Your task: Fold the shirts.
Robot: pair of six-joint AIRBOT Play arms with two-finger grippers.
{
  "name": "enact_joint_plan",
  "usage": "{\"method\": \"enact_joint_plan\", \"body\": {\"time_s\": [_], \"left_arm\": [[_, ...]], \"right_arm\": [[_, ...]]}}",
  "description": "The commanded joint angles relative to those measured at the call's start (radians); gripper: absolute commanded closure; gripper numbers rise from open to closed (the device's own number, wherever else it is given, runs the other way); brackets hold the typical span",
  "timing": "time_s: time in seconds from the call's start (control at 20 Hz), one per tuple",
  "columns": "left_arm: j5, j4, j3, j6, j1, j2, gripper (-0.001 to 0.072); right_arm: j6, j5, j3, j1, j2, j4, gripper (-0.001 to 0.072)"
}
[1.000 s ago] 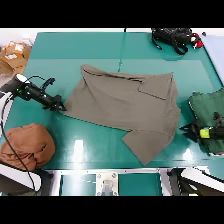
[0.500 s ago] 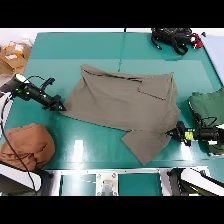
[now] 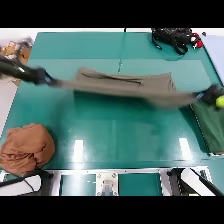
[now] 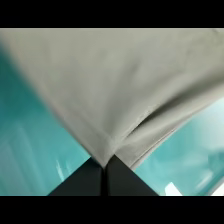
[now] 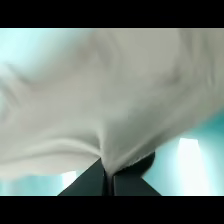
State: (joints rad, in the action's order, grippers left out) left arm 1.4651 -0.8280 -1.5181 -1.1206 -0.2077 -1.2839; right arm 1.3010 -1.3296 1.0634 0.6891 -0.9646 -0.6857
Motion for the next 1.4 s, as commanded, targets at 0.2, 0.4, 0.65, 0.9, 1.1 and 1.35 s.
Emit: {"method": "enact_joint_plan", "body": {"time_s": [0.2, 0.4, 0.65, 0.9, 1.1, 1.35], "left_arm": [[-0.195, 0.061, -0.431, -0.016, -0.001, 0.470, 0.0687], [-0.179, -0.087, -0.539, -0.108, -0.001, 0.531, 0.0686], [-0.158, -0.201, -0.406, -0.146, -0.001, 0.512, 0.0687], [-0.164, 0.017, -0.103, -0.043, -0.001, 0.338, 0.0686], [-0.290, 0.062, 0.118, 0.058, 0.094, 0.096, 0.0686], [-0.533, 0.055, 0.137, 0.062, 0.220, -0.247, 0.0686]], "right_arm": [[0.121, 0.122, 0.672, 0.000, 0.243, 0.116, 0.0693], [0.182, 0.185, 0.879, 0.000, 0.285, 0.012, 0.0694], [0.190, 0.169, 0.826, 0.000, 0.277, -0.026, 0.0693], [0.034, 0.181, 0.418, -0.006, 0.208, 0.090, 0.0694], [-0.164, 0.387, 0.013, -0.124, 0.075, 0.099, 0.0693], [-0.249, 0.606, -0.102, -0.258, -0.298, 0.141, 0.0695]]}}
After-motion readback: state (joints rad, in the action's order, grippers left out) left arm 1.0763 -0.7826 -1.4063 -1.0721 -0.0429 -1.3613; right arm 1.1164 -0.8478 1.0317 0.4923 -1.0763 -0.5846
